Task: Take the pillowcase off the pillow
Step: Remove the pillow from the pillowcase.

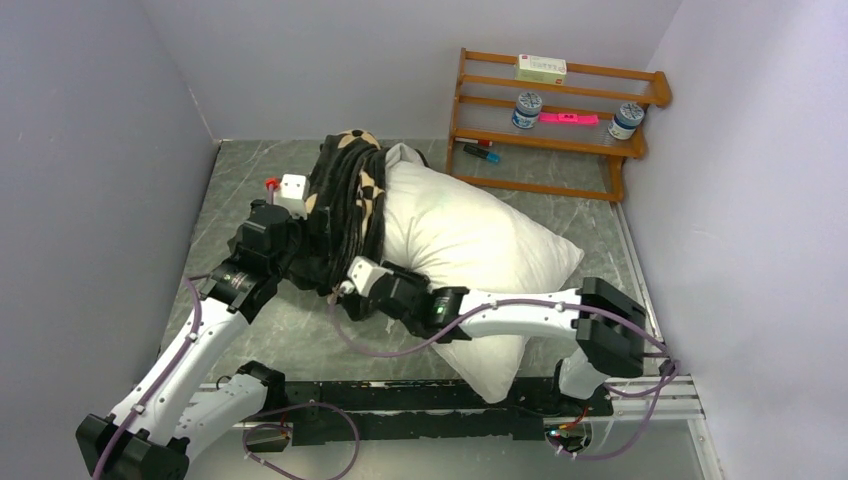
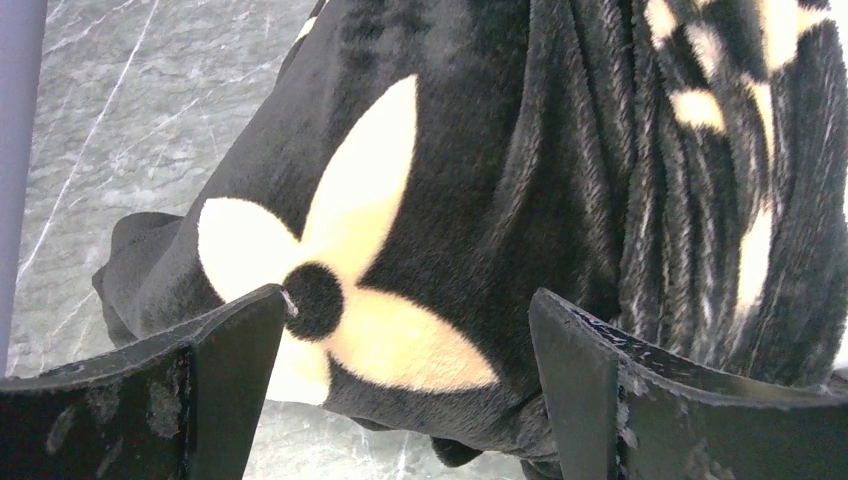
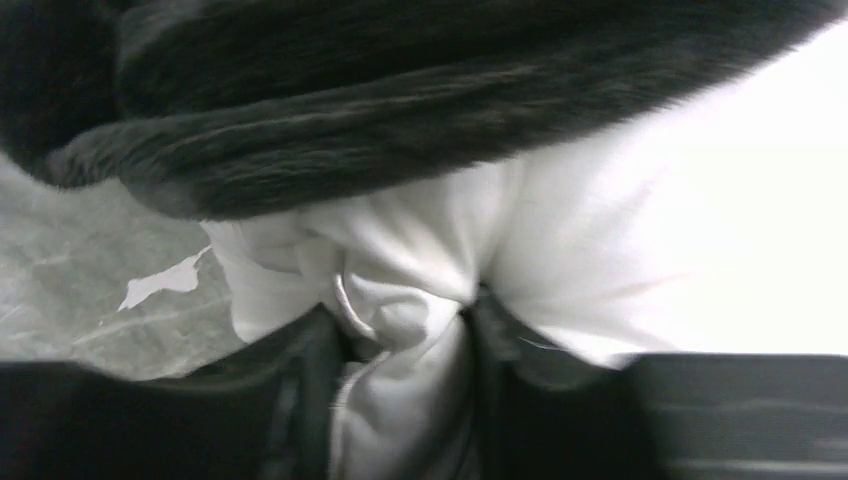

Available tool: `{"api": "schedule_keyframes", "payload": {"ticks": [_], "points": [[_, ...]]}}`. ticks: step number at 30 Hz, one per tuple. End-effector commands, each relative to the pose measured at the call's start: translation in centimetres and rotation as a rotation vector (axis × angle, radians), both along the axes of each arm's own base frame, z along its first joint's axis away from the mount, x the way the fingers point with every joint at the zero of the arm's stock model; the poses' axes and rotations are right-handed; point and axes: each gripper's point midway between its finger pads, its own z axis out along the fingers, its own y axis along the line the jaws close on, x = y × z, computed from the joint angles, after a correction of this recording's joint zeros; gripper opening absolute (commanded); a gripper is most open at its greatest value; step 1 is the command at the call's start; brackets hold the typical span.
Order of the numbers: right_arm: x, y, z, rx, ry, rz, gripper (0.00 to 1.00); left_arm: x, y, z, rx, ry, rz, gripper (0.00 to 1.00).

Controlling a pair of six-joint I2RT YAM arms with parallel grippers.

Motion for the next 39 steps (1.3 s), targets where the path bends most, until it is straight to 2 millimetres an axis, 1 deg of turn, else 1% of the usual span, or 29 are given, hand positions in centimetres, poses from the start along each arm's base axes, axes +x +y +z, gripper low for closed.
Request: {"api": "schedule_keyframes", "payload": {"ticks": [1,3,5,7,9,14,16,19,22,25,29,33,36,37,39], "points": [[3.3,-5.5,-0.2,0.050,0.064,-0.171,0.32,0.6,-1.1,1.8,-0.045,-0.054,-0.032,0.96],[4.1,-6.1,1.1,0.120,0.085,-0.182,0.18,0.5,-1.9,2.1,-0.059,-0.054,-0.079,0.96],[4.8,-6.6,2.3,0.174,0.085,-0.195,0.00,0.4,-2.8,2.3,-0.075,-0.050,-0.130,0.96],[5.3,-7.1,3.2,0.230,0.103,-0.211,0.00,0.1,-3.9,2.7,-0.089,-0.048,-0.191,0.96],[5.9,-7.6,3.7,0.280,0.125,-0.232,0.00,-0.5,-5.1,3.2,-0.107,-0.042,-0.267,0.96],[6.7,-8.1,5.0,0.383,0.151,-0.258,0.00,-2.7,-7.9,3.8,-0.154,0.012,-0.447,0.96],[6.9,-8.1,5.4,0.409,0.163,-0.264,0.00,-3.6,-9.0,3.9,-0.186,0.042,-0.510,0.96],[7.2,-8.0,5.7,0.442,0.180,-0.267,0.00,-4.8,-10.2,3.3,-0.229,0.106,-0.565,0.96],[7.4,-7.7,5.8,0.463,0.188,-0.269,0.00,-5.3,-10.6,2.3,-0.230,0.160,-0.561,0.96],[7.5,-7.4,5.9,0.491,0.205,-0.262,0.00,-5.5,-10.7,1.0,-0.177,0.198,-0.528,0.96],[7.4,-6.9,5.7,0.539,0.241,-0.263,0.00,-6.3,-12.1,0.0,-0.106,0.228,-0.530,0.96],[7.3,-6.7,5.4,0.557,0.262,-0.257,0.00,-6.4,-13.3,-0.9,-0.069,0.229,-0.510,0.96],[7.1,-6.4,5.5,0.574,0.273,-0.249,0.00,-5.6,-13.3,-1.9,-0.052,0.235,-0.419,0.96],[7.0,-6.4,5.6,0.583,0.274,-0.247,0.00,-5.1,-13.0,-2.3,-0.041,0.226,-0.373,0.96],[6.9,-6.4,5.7,0.597,0.275,-0.246,0.00,-4.4,-13.3,-2.7,-0.047,0.202,-0.337,0.96]]}}
